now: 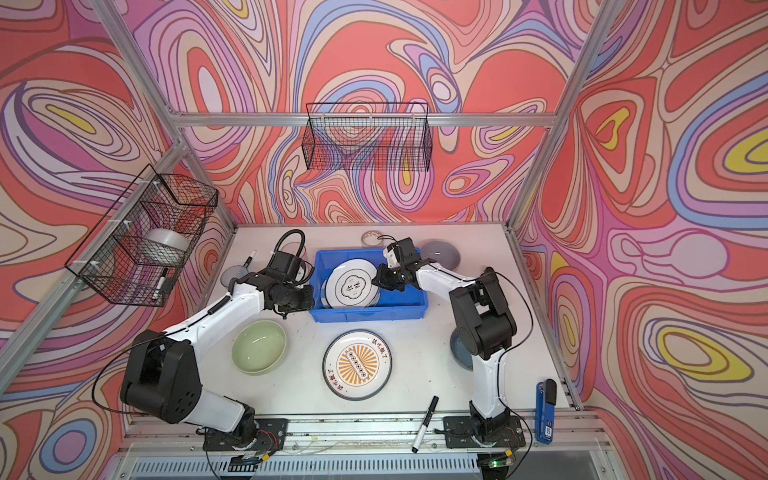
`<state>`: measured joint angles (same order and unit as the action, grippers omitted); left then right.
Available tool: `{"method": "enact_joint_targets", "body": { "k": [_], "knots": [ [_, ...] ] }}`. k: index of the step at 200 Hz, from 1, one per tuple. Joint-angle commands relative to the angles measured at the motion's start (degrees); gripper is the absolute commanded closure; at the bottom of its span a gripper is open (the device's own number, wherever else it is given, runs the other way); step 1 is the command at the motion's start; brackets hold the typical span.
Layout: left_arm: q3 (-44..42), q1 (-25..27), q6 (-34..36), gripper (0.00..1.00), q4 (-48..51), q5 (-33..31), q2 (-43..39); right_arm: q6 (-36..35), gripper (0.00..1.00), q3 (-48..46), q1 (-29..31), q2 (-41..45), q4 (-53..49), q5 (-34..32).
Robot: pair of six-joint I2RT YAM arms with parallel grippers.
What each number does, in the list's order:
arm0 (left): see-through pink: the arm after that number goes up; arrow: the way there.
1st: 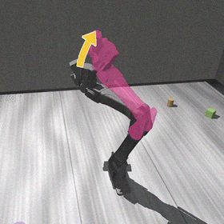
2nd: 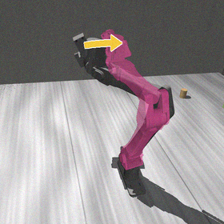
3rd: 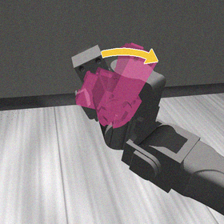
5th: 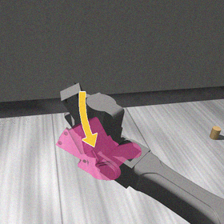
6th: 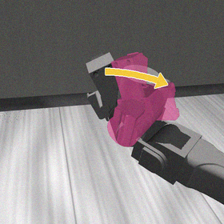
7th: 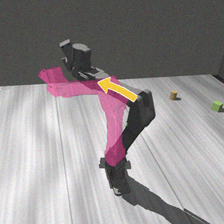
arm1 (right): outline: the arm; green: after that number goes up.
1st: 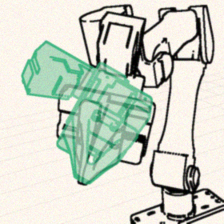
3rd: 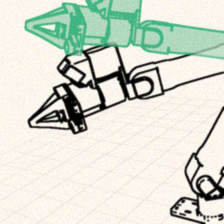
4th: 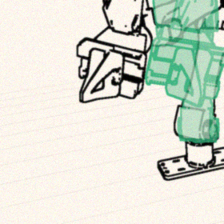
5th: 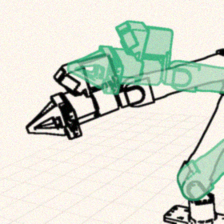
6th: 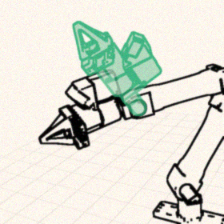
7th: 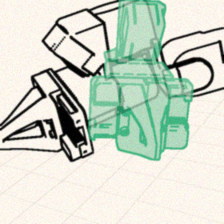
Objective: Place the mixed dishes into the plastic bin
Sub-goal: 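Lower the white green-rimmed plate into the bin onto the striped plates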
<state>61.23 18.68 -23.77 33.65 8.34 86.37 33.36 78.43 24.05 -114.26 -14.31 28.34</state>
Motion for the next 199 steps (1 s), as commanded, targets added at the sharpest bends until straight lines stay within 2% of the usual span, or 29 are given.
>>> {"method": "enact_joint_targets", "body": {
  "k": [1,31,105,156,199],
  "knots": [
    [1.9,-0.2,0.0,0.80,0.7,0.4,0.5,1.1,0.85,0.0,-0.1,-1.1,3.1,1.5],
    [1.7,-0.1,0.0,0.80,0.6,0.8,0.4,0.8,0.76,0.4,0.0,-1.4,2.2,0.9],
    [1.6,-0.2,-0.3,0.80,0.1,1.3,0.0,-3.1,0.65,3.2,1.6,-1.9,-4.5,-4.1],
    [1.2,-0.2,-0.2,0.80,0.1,1.4,-0.7,-6.7,0.58,6.6,3.3,-2.3,-11.1,-11.3],
    [0.7,-0.2,-0.8,0.80,-0.6,1.5,-1.1,-7.8,0.57,7.9,3.9,-2.5,-13.1,-13.4]
  ]
}}
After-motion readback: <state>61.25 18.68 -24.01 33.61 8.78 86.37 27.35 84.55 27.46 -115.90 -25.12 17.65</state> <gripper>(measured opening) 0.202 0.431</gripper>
